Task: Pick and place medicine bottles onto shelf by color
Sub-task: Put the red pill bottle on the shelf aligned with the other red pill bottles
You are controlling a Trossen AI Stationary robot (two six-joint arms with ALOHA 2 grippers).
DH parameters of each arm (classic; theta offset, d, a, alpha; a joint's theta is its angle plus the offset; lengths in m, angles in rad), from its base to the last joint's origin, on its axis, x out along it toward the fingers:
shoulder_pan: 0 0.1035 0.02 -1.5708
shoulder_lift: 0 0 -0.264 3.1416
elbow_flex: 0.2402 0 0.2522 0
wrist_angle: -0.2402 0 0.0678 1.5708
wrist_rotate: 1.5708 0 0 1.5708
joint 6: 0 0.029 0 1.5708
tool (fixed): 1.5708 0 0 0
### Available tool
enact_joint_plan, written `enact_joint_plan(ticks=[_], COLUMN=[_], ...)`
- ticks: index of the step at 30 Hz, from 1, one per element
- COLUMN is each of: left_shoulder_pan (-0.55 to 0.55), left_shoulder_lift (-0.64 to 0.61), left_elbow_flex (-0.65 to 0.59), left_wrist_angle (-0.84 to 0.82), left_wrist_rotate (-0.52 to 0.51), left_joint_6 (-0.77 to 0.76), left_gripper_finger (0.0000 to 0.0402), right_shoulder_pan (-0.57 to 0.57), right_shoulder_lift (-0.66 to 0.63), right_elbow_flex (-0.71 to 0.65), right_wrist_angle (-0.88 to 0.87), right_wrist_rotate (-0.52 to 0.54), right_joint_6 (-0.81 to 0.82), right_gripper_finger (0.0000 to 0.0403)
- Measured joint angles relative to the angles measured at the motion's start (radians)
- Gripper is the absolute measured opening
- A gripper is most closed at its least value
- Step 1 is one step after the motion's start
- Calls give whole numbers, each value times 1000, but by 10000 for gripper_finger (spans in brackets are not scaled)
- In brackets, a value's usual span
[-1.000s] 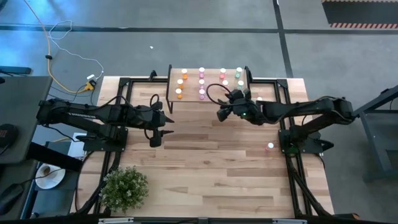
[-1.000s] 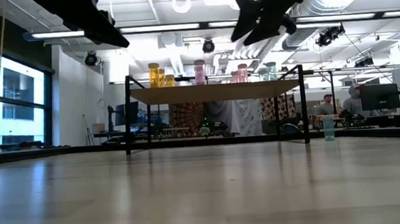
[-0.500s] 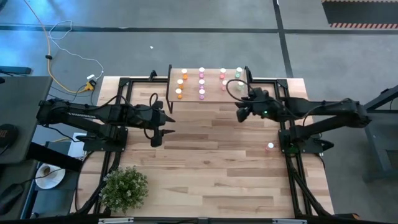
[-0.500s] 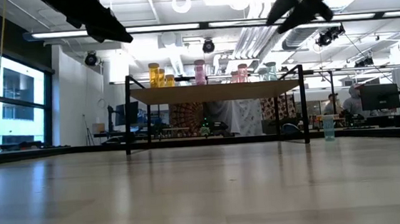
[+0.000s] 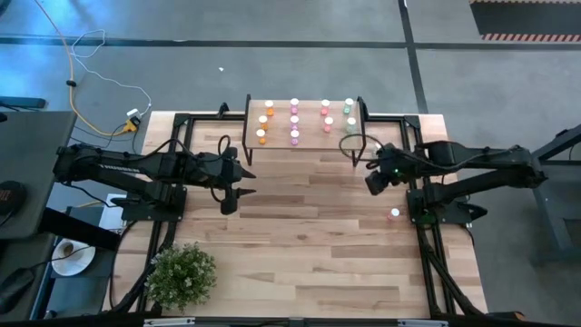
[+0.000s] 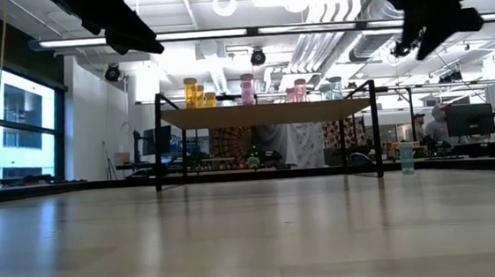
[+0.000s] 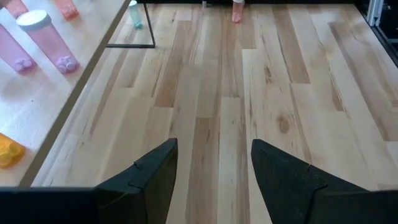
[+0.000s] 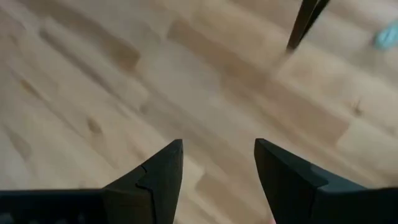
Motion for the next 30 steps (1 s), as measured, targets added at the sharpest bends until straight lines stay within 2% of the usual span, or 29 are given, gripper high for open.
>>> enact_joint_plan(ticks=[5, 12, 23, 30], left_shoulder_pan=[0, 0, 0, 0], left_shoulder_lift=[0, 0, 0, 0], left_elbow_flex=[0, 0, 0, 0], left_wrist_angle=[0, 0, 0, 0], left_wrist_rotate=[0, 1, 1, 1], left_joint_6=[-4, -53, -53, -51], left_gripper_finger=[196, 196, 196, 196], right_shoulder_pan=[88, 230, 375, 450], right_shoulder_lift=[11, 11, 16, 75], right_elbow_flex=[0, 0, 0, 0], right_wrist_angle=[-87, -262, -293, -293], right_wrist_rotate=[-54, -40, -47, -55], right_joint_6=[60, 223, 403, 481], right_gripper_finger=[190, 190, 190, 190])
